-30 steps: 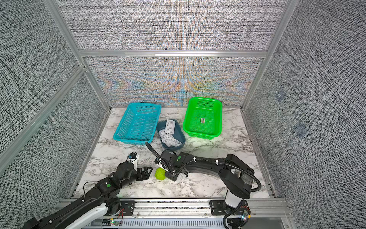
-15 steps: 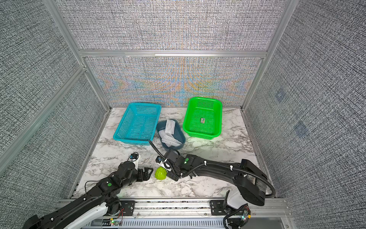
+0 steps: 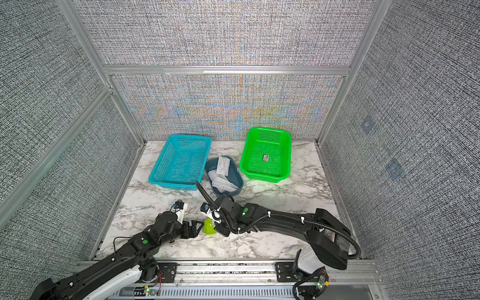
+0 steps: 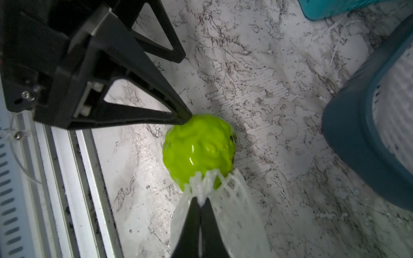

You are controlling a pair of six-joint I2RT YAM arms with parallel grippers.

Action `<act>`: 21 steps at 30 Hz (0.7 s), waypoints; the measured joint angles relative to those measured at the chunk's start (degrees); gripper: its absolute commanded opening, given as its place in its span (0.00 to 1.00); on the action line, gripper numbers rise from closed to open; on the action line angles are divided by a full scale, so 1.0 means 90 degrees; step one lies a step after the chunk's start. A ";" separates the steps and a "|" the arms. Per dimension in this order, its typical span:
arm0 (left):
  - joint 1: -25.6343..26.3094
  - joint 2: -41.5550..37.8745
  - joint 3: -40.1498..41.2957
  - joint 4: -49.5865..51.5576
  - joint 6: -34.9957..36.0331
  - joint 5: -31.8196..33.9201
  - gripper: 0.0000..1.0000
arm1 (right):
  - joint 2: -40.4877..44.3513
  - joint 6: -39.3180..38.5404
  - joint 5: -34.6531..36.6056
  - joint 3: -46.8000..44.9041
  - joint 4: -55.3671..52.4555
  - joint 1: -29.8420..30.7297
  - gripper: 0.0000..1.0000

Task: Sleeve custard apples in foam nets
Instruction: Put on the foam net on the custard apple.

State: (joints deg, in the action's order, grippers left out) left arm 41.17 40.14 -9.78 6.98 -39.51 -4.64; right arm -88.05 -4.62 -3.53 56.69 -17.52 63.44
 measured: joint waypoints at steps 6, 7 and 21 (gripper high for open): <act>0.0000 -0.0117 0.0270 -0.0027 -0.0219 -0.0027 0.92 | -0.0233 0.0000 -0.0049 0.0124 0.0019 0.0087 0.00; 0.0000 -0.0141 0.0289 -0.0061 -0.0260 -0.0044 0.92 | -0.0260 0.0000 -0.0049 0.0143 0.0019 0.0092 0.00; 0.0000 0.0015 0.0277 -0.0274 -0.0277 -0.0019 0.92 | -0.0345 -0.0146 -0.0792 0.0612 -0.0272 0.0080 0.00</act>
State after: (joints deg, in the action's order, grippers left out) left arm 41.17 40.27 -7.29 4.51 -42.00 -4.82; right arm -91.15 -5.93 -10.66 62.19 -19.97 64.16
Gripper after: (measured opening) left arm 0.922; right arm 0.050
